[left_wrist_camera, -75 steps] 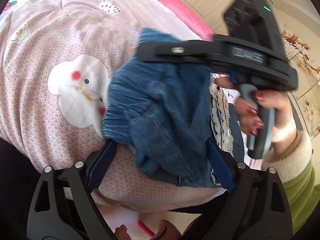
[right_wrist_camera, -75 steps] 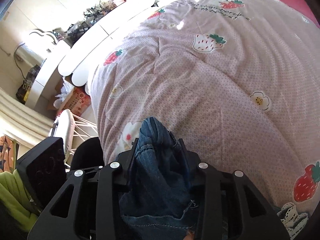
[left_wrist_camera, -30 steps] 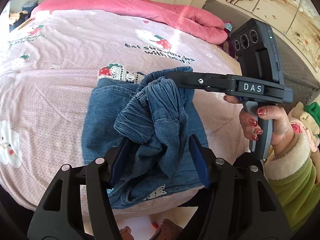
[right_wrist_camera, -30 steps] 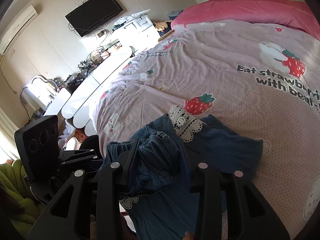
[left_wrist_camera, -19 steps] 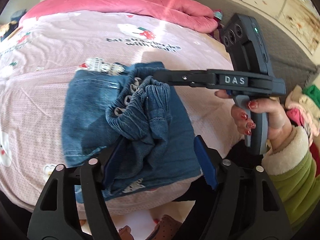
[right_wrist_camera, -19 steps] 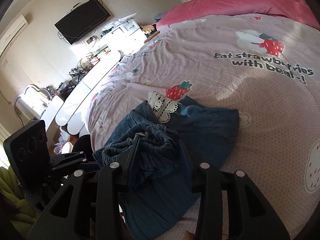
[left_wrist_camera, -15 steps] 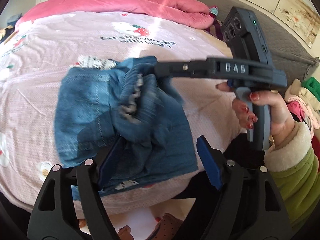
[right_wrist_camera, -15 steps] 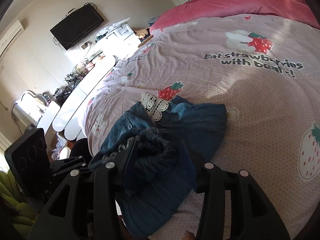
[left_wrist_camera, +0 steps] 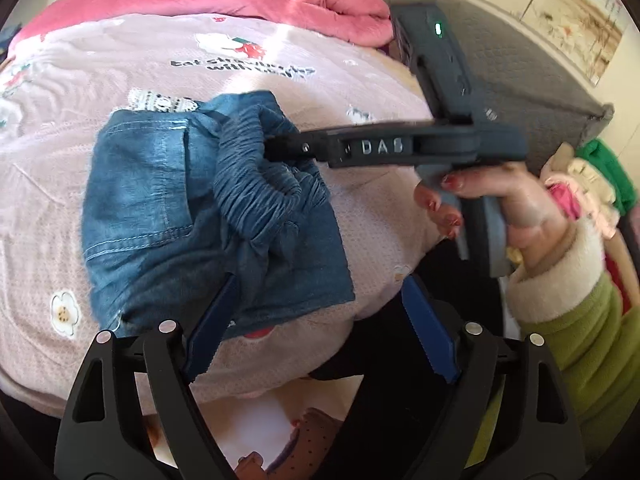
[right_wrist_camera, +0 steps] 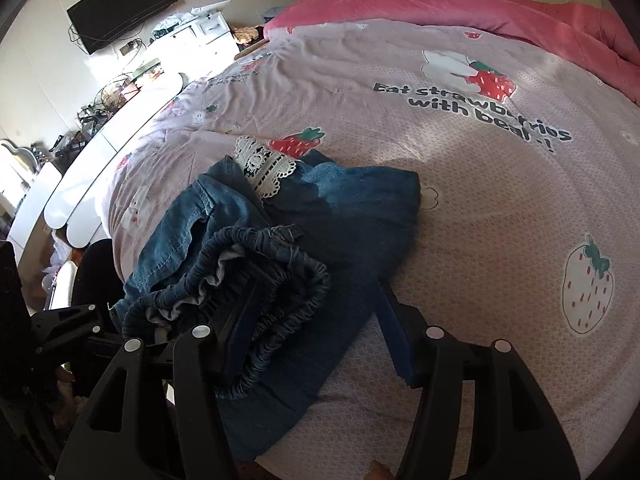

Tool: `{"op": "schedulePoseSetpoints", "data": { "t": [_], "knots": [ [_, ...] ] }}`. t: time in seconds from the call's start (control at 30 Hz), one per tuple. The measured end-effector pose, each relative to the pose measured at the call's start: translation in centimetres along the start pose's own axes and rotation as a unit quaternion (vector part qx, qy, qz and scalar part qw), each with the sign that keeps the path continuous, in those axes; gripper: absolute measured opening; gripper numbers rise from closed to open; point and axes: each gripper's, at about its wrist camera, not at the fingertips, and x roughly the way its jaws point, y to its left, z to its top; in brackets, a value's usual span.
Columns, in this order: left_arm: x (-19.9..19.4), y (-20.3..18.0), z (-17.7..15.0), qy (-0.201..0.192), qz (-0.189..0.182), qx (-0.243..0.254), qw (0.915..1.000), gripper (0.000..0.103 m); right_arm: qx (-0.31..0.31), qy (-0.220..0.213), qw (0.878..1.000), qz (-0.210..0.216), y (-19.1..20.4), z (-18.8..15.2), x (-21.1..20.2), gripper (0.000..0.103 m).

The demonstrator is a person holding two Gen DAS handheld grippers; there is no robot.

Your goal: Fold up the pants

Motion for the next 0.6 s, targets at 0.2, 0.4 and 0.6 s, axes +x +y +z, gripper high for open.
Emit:
{"op": "schedulePoseSetpoints", "data": {
  "t": [0.2, 0.4, 0.6],
  "knots": [
    [-4.9, 2.6, 1.8, -0.055, 0.024, -0.018, 0.998, 0.09, -0.002, -0.049, 0.999, 0.007, 0.8, -0.6, -4.5, 0.067],
    [-7.0, 7.9, 5.2, -0.08, 0.112, -0.06, 0.9887, 0.093, -0.066, -0.079, 0.994, 0.021, 4.8, -2.3, -7.7, 0.074],
    [-5.6, 9.9, 7.6, -0.059, 0.106, -0.061, 0.9908, 0.093, -0.16, -0.076, 0.982, 0.062, 11.3, -4.0, -7.8, 0.074]
  ]
}}
